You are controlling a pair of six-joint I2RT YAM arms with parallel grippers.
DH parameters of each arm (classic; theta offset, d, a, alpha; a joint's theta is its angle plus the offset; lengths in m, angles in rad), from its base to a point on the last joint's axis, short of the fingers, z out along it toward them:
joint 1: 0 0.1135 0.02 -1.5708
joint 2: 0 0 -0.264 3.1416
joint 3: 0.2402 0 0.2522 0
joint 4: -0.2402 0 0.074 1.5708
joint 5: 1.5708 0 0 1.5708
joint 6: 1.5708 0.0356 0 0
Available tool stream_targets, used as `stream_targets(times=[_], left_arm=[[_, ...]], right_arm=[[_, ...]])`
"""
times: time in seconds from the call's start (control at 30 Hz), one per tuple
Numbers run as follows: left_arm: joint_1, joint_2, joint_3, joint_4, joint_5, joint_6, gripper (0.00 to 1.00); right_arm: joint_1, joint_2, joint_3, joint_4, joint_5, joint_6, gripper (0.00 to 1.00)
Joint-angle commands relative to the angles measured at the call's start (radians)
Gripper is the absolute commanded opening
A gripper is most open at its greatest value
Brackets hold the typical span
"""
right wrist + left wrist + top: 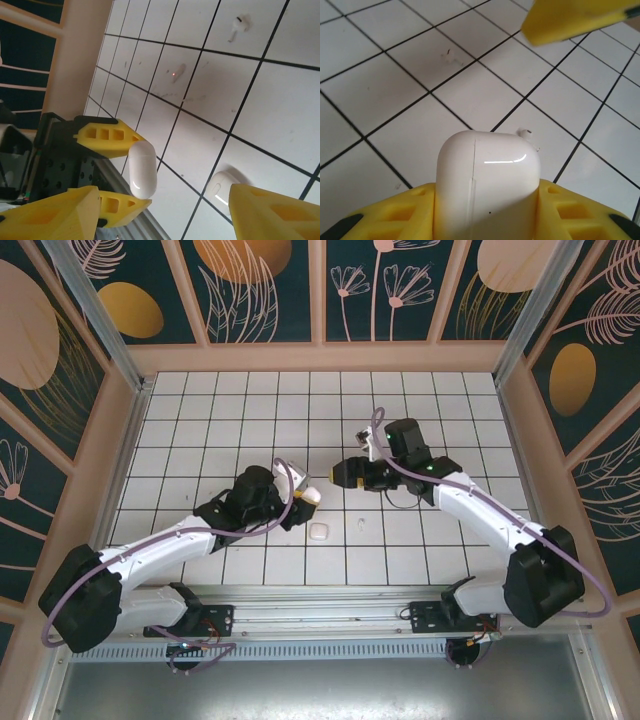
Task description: Insert the wireless bluetooth earbuds into the charging case
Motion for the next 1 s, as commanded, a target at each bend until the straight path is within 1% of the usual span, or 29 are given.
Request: stream_targets(times=[0.0,0.03,0.23,0.4,0.53,0.67,0.77,0.8,0.83,0.9,0.97], left_arm=[[-0.008,0.009,0.053,0.057,0.029,0.055,0.40],[-0.008,0.013,0.061,0.052,0.030,0.064,0.40],[-0.010,0.025,0.083,0.039,0.044,0.081,0.39],[-0.014,0.031,0.085,0.035,0.052,0.084,0.39],[-0.015,0.029,0.083,0.031,0.052,0.091,0.40],[-0.017,0.032,0.078,0.023,0.044,0.094,0.40],[-0.017,0.038,0.076,0.021,0.039,0.096,0.41],[-0.017,0.040,0.077,0.024,0.031,0.094,0.43],[-0.017,0.038,0.074,0.030,0.020,0.087,0.48],[-0.016,0.033,0.071,0.044,-0.011,0.064,0.62],[-0.015,0.033,0.084,0.045,-0.091,0.013,0.75]], right_arm=[[0.013,0.026,0.012,0.018,-0.069,-0.011,0.69],[0.037,0.035,0.015,0.018,-0.074,-0.014,0.69],[0.061,0.085,0.027,0.023,-0.087,-0.027,0.69],[0.064,0.114,0.031,0.046,-0.113,-0.028,0.62],[0.064,0.126,0.024,0.082,-0.145,-0.022,0.53],[0.064,0.139,0.012,0.132,-0.209,0.000,0.45],[0.064,0.153,0.012,0.150,-0.241,0.008,0.28],[0.064,0.155,0.013,0.154,-0.243,0.008,0.21],[0.063,0.156,0.012,0.158,-0.241,0.010,0.19],[0.057,0.148,0.000,0.188,-0.229,0.033,0.16],[0.046,0.127,-0.036,0.273,-0.232,0.089,0.13]])
